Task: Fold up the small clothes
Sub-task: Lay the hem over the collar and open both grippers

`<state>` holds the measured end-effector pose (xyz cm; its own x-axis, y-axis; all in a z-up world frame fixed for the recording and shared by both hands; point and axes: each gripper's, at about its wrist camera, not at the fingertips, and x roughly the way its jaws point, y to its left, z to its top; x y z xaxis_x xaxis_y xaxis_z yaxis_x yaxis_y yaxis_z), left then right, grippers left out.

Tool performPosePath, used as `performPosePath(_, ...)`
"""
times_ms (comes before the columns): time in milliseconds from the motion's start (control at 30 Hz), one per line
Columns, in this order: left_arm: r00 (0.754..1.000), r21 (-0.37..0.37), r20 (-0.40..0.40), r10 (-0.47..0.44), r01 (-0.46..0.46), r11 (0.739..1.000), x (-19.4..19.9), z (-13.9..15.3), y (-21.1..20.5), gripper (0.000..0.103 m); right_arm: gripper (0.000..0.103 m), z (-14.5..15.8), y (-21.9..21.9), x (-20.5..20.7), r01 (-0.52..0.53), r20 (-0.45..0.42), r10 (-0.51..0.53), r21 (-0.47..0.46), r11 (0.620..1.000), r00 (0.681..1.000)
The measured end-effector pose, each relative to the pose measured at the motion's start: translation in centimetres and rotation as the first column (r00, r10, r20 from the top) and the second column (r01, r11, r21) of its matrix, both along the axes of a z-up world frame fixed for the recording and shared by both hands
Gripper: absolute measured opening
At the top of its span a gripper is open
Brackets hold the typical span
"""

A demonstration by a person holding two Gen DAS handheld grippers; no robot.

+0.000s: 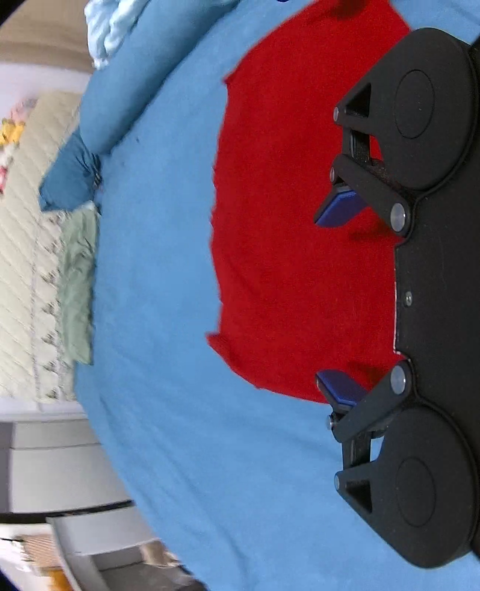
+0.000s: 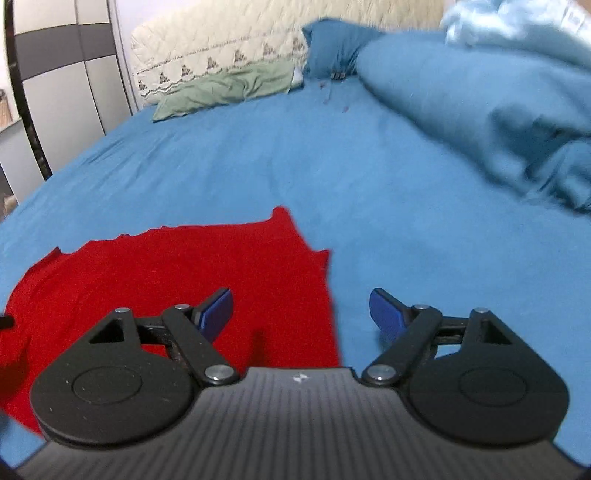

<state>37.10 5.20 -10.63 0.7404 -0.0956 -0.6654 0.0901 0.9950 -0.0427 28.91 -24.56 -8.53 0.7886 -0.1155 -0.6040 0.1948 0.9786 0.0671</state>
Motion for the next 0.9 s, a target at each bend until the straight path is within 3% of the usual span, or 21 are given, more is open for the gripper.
performPosePath(33,1.0,-0.004,0.015,-0.018,0.018,1.0,-0.8,0.7,-0.6,0.09,0.097,0.8,-0.1,-1.4,-0.007,0.002,0.007,-0.013,1.0,1.0)
performPosePath(100,0.998,-0.008,0.027,-0.049,0.049,0.999,-1.6,1.8,-2.1,0.103,0.098,2.1,-0.2,-2.9,0.004,-0.007,-0.004,-0.024,1.0,1.0)
performPosePath(233,0.993,0.029,0.031,-0.115,0.114,0.993,-3.0,1.9,-5.5,0.103,0.098,1.4,-0.6,-4.4,-0.008,-0.089,0.012,0.045,0.999,0.996)
performPosePath(300,0.99,0.028,0.004,-0.139,0.139,0.99,-2.9,1.3,-7.0,0.103,0.097,0.1,0.0,-5.1,-0.024,-0.118,0.024,0.004,1.0,0.993)
performPosePath(433,0.986,-0.017,-0.027,-0.167,0.166,0.986,-2.2,0.5,-9.3,0.103,0.096,-2.1,0.2,-4.5,-0.03,-0.103,0.027,-0.018,0.999,0.994)
performPosePath(500,0.983,-0.012,-0.038,-0.18,0.179,0.984,-1.4,0.0,-10.4,0.103,0.09,-3.1,-0.1,-4.2,-0.026,-0.087,0.024,-0.022,0.999,0.996)
performPosePath(633,0.979,-0.018,-0.064,-0.192,0.192,0.981,0.2,-1.0,-12.0,0.103,0.084,-4.7,-0.7,-3.2,-0.031,-0.078,0.034,0.029,0.999,0.996)
performPosePath(800,0.974,-0.021,-0.12,-0.193,0.192,0.981,1.6,-2.8,-13.3,0.103,0.084,-6.1,-0.4,-3.3,-0.011,-0.064,0.015,0.052,0.999,0.998)
performPosePath(900,0.972,-0.01,-0.14,-0.189,0.19,0.982,1.9,-3.6,-13.7,0.103,0.074,-6.0,-0.1,-3.3,-0.05,-0.057,0.052,0.021,0.999,0.997)
